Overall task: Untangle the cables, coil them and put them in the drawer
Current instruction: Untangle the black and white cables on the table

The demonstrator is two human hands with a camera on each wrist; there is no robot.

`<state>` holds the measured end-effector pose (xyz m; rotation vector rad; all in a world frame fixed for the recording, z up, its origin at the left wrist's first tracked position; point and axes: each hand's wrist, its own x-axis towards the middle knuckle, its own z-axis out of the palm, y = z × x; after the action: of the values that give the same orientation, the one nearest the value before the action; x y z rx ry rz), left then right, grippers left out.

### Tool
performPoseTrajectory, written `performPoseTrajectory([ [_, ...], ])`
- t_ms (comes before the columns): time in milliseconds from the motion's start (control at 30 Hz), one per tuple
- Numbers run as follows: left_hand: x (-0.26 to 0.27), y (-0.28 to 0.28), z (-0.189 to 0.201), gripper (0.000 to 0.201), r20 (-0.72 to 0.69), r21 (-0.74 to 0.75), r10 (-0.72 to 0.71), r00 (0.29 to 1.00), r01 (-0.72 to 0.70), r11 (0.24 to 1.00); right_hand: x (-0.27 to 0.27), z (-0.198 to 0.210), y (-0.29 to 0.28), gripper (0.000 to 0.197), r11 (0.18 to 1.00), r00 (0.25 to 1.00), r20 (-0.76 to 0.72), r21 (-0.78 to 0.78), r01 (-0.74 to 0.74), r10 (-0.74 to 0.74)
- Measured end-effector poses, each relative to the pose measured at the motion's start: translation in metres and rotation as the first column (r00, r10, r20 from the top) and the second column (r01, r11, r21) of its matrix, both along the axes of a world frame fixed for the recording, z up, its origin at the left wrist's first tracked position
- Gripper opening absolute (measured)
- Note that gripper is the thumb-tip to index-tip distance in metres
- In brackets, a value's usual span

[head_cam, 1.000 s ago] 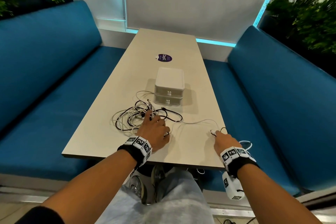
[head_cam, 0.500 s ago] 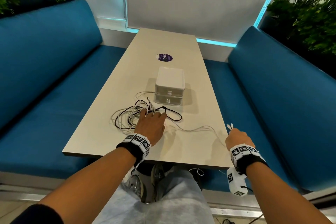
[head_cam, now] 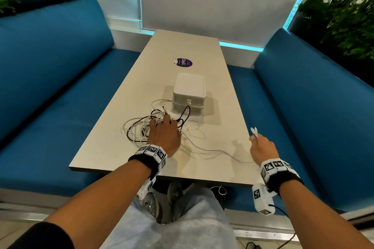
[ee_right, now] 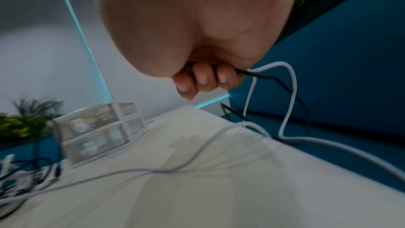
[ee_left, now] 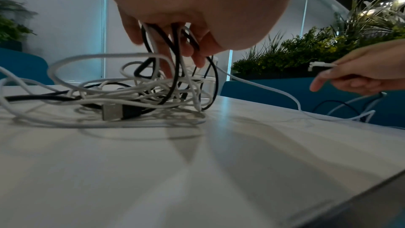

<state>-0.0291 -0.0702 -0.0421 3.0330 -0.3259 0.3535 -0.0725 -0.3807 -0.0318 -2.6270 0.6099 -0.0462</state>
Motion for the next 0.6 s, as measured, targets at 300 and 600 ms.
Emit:
performPoseTrajectory([
  [300, -0.008, -0.018, 0.004, 0.015, 0.175, 0.106, -0.217, 0.96, 0.201, 0.974, 0.005, 0.009, 0.101, 0.027, 0.871, 0.874, 0.106, 0.09, -0.484, 0.474],
  [600, 0.0, -0.02, -0.01, 0.021, -0.01, -0.222, -0.406, 0.914, 0.394, 0.892, 0.006, 0.0, 0.118, 0.019, 0.85, 0.861, 0.186, 0.161, -0.502, 0.473],
])
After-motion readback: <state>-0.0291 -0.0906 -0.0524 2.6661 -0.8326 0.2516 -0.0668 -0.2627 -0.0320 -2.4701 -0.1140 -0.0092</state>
